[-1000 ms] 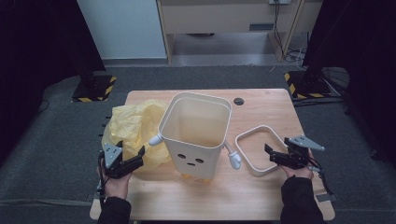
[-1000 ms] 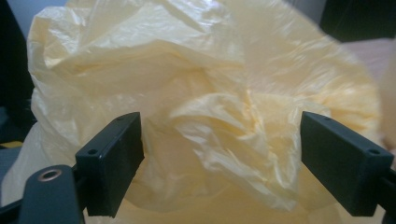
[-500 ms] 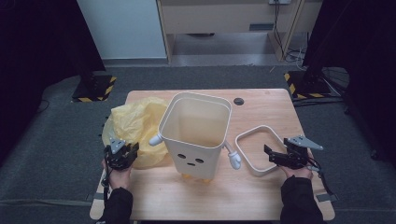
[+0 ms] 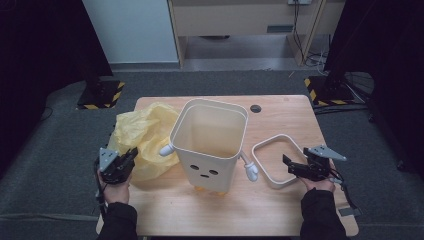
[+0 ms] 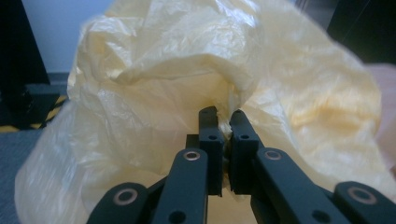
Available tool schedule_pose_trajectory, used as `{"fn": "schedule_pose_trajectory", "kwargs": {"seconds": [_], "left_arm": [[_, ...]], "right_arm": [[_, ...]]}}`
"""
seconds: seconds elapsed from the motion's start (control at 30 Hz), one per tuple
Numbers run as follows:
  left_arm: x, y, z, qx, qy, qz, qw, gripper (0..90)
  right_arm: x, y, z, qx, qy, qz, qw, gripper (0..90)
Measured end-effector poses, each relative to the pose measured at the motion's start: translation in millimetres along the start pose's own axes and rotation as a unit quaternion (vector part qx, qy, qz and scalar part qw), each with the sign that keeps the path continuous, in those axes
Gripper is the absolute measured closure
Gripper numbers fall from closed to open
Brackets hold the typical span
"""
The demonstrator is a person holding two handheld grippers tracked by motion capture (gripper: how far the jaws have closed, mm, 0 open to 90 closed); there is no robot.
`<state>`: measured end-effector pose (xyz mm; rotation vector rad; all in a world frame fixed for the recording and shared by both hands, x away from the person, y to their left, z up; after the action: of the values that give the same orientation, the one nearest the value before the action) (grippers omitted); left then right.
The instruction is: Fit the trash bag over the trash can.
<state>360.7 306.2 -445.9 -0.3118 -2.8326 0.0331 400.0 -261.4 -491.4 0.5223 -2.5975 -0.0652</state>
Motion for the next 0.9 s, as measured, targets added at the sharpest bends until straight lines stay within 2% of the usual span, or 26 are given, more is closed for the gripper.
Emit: {"fn": "schedule_pose_trajectory", "kwargs": {"seconds": [0.13,0.27,0.4,0.57,0.67,0.7,0.9], "left_arm": [[14.9,0.9,-17.2,0.004,-0.041,-0.003,0.9991,86.1],[25.7,3.3,-30.2,-0.002,-0.069,-0.017,0.9975,86.1],[36.2,8.8,-42.1,0.002,-0.093,-0.028,0.9953,86.2],[50.2,16.9,-54.4,0.003,-0.117,-0.048,0.9919,86.2],[60.8,19.4,-63.8,0.014,-0.140,-0.049,0.9889,86.2],[60.8,19.4,-63.8,0.014,-0.140,-0.049,0.9889,86.2],[78.8,18.9,-80.7,0.013,-0.178,-0.057,0.9823,86.3]], "right_arm": [[0.4,-0.1,-0.3,0.000,-0.002,-0.001,1.0000,12.1],[0.7,-0.5,-0.9,-0.001,-0.005,-0.002,1.0000,12.2],[0.0,-0.4,-0.5,0.003,-0.003,-0.001,1.0000,12.3],[-0.1,-0.4,-0.5,0.004,-0.003,-0.001,1.0000,12.4],[-0.8,0.1,-0.1,0.004,-0.001,-0.001,1.0000,12.4],[-0.8,0.1,-0.1,0.004,-0.001,-0.001,1.0000,12.4],[-1.0,0.1,0.4,0.007,0.001,0.000,1.0000,12.5]]}}
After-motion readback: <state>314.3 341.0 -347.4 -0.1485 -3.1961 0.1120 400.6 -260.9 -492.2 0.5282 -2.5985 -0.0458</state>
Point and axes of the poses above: each handheld gripper's, and its own axes: x roughly backward along the jaws, z roughly out of its underside, y roughly to its left, the point moved 3 cm from there along -x, roughly forward along the jaws, and after that the axes turned 2 degrees about -x, right-handed, at the moved point
